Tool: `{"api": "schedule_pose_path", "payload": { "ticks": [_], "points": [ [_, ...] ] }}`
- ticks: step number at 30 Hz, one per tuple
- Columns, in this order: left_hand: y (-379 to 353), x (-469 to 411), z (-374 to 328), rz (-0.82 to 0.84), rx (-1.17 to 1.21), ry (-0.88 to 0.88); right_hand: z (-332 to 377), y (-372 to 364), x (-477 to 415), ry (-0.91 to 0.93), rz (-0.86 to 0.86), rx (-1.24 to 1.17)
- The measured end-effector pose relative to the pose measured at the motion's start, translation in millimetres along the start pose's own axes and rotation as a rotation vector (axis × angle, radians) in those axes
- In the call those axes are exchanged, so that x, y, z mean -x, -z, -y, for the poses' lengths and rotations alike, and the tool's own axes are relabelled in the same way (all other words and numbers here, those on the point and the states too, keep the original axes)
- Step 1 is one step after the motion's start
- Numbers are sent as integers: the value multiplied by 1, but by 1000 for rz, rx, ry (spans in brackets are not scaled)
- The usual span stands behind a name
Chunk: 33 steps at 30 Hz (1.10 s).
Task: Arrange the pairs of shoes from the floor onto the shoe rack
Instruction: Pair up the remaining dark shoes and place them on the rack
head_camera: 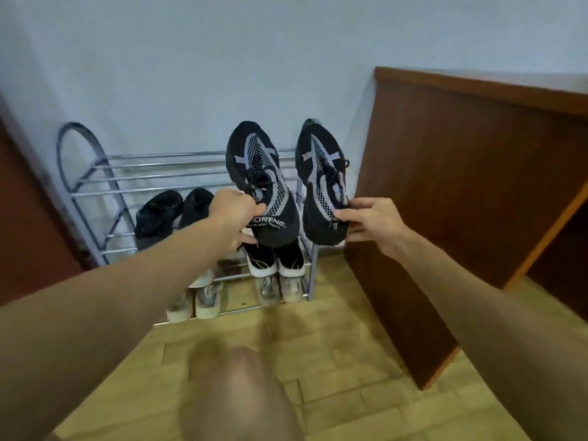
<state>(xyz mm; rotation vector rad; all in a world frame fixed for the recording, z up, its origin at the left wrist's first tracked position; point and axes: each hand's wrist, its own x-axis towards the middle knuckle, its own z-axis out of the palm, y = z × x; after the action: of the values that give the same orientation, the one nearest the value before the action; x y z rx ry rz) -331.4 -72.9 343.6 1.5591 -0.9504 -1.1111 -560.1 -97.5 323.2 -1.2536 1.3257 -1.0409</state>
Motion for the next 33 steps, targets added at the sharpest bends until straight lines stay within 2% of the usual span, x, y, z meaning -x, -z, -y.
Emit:
{"api": "schedule_pose_path", "payload": {
  "ticks": [9, 18, 21, 26, 29, 33],
  "points": [
    [35, -124, -47, -84, 40, 16, 73, -52, -134, -7, 23, 46],
    [27, -213, -41, -9, -102, 25, 53, -78, -217, -104, 12, 97],
    [16, -223, -36, 17, -202, -3, 48, -81, -229, -104, -44, 113],
    [14, -219, -35, 23, -311, -57, 48, -85, -227, -54, -63, 356],
    [19, -200, -37, 14, -336, -88, 49, -80, -208, -19, -60, 517],
    [19, -155, -40, -30, -385, -190, 43, -60, -171, -50, -5, 590]
  ]
}}
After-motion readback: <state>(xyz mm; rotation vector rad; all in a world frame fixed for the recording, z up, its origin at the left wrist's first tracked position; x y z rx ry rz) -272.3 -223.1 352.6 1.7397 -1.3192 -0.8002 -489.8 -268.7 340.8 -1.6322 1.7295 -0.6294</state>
